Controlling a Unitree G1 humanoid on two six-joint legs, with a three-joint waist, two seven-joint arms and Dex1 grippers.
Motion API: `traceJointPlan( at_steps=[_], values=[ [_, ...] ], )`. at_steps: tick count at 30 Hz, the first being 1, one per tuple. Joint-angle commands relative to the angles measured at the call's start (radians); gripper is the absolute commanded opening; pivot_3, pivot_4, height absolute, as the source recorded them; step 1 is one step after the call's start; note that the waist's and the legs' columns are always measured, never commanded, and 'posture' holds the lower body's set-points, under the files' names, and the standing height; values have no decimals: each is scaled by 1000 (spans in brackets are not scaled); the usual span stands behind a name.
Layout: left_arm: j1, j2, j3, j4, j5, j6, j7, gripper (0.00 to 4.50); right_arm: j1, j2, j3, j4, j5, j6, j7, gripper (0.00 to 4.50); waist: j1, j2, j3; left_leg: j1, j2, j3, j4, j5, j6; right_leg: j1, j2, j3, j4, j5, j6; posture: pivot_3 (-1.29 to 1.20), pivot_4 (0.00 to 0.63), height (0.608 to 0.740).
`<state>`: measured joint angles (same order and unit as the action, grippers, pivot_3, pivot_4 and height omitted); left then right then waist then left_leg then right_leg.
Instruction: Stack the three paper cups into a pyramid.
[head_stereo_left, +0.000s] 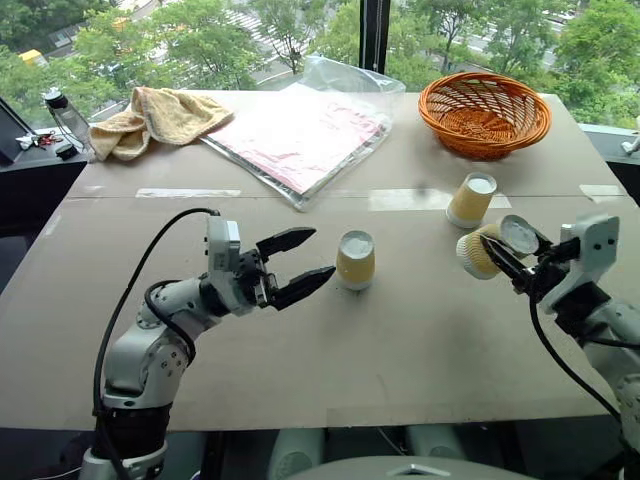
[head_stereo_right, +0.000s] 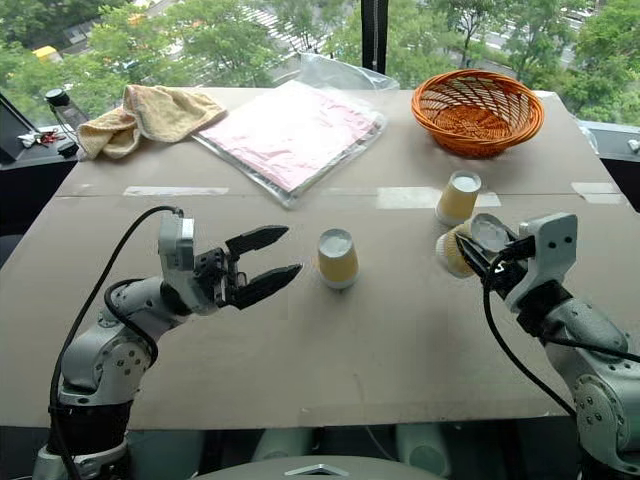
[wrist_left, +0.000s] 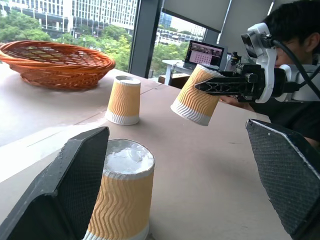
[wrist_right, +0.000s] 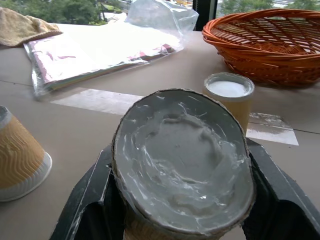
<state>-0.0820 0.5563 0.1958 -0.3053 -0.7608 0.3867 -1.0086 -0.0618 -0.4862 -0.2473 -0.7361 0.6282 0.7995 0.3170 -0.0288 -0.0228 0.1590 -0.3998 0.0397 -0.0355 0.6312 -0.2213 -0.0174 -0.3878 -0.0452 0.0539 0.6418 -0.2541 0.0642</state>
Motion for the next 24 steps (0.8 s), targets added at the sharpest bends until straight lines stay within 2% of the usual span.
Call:
traceJointPlan(
  at_steps=[1, 7, 11, 19, 20, 23, 24],
  values=[
    [32, 33, 76, 24, -53, 1, -47, 4500, -96, -36, 143, 14, -20, 18, 47, 2060, 0, -1, 0, 0, 0, 0, 0, 0, 0, 0, 0, 0, 0, 0, 0, 0, 150, 740],
    [122, 66, 114, 34, -36, -26, -110, 4500, -174, -57, 321, 128, -104, -4, 106, 2060, 15, -2, 1, -5, 0, 0, -1, 0, 0, -4, 0, 0, -1, 0, 0, 0, 150, 740],
    [167, 78, 126, 1, -42, -20, -121, 4500, -195, -50, 378, 187, -152, -45, 139, 2060, 14, -2, 1, -11, 0, -1, 1, 0, 0, -11, 0, -1, 0, 1, 0, 0, 150, 740],
    [190, 118, 129, 7, -9, -55, -181, 4500, -235, 5, 479, 302, -248, -111, 173, 2060, 12, -2, 0, -11, 0, -1, 1, 0, 0, -11, 0, -2, 0, 1, 1, 0, 150, 740],
    [189, 120, 128, 10, -7, -58, -185, 4500, -237, 6, 486, 320, -260, -114, 178, 2555, 12, -3, 0, -11, 0, -1, 1, 0, 0, -11, 0, -1, 0, 1, 1, 0, 150, 740],
    [186, 124, 130, 15, -6, -62, -192, 4500, -228, -8, 488, 324, -288, -134, 189, 3560, 12, -3, 0, -11, 0, -1, 1, 0, 0, -11, 0, -1, 0, 1, 1, 0, 150, 740],
    [186, 124, 130, 17, -6, -63, -193, 4500, -224, -10, 474, 313, -300, -146, 180, 4181, 13, -3, 0, -11, 0, -1, 1, 0, 0, -11, 0, -1, 1, 1, 1, 0, 150, 740]
  ],
)
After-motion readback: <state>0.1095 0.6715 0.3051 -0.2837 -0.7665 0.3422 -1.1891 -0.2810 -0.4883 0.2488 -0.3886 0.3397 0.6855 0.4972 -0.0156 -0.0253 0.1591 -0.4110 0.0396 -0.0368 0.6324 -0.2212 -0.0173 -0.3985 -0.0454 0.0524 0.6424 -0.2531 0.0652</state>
